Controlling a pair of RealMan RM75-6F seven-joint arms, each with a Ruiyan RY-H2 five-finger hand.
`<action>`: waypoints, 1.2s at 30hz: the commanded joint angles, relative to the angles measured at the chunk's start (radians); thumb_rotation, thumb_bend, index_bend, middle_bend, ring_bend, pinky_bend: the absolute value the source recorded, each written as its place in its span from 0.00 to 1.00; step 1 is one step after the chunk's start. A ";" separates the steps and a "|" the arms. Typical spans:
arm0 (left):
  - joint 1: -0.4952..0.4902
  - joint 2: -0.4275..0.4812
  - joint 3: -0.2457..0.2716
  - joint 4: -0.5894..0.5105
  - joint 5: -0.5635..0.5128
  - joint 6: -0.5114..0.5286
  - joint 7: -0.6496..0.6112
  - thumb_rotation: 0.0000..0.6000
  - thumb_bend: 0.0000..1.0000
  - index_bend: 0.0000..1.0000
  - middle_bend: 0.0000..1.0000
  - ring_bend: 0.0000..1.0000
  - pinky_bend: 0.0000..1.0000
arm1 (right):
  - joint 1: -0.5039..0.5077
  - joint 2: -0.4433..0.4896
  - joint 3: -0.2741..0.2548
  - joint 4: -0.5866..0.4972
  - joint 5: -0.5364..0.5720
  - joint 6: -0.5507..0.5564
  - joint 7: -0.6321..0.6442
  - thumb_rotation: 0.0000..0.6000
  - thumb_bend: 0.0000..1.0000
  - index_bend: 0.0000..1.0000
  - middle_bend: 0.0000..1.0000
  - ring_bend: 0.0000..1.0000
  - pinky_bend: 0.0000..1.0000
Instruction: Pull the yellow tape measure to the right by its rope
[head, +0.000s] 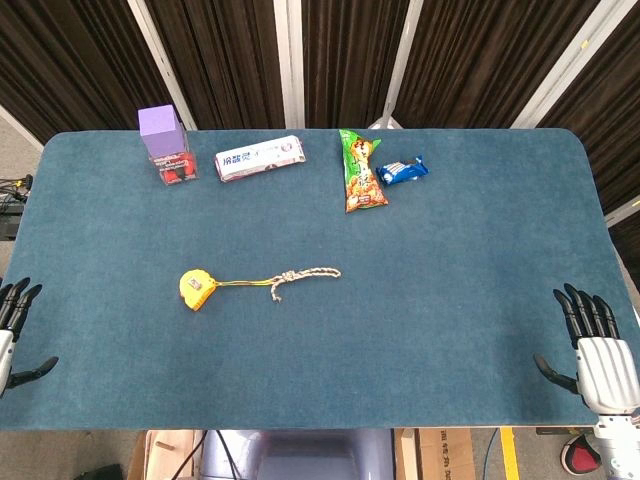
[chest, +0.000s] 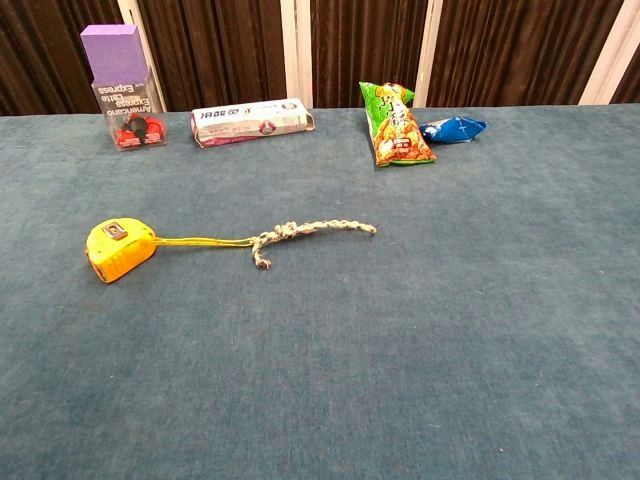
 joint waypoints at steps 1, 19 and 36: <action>0.000 0.000 0.000 0.000 0.000 0.000 0.000 1.00 0.00 0.00 0.00 0.00 0.00 | 0.000 0.001 -0.001 0.000 -0.001 0.000 0.001 1.00 0.26 0.00 0.00 0.00 0.00; 0.000 -0.001 0.001 -0.002 0.002 0.001 0.001 1.00 0.00 0.00 0.00 0.00 0.00 | 0.019 0.015 0.004 -0.028 -0.021 -0.014 0.035 1.00 0.26 0.00 0.00 0.00 0.00; -0.005 0.003 -0.004 -0.012 -0.014 -0.016 -0.012 1.00 0.00 0.00 0.00 0.00 0.00 | 0.301 -0.032 0.180 -0.179 0.122 -0.305 -0.101 1.00 0.25 0.33 0.02 0.00 0.00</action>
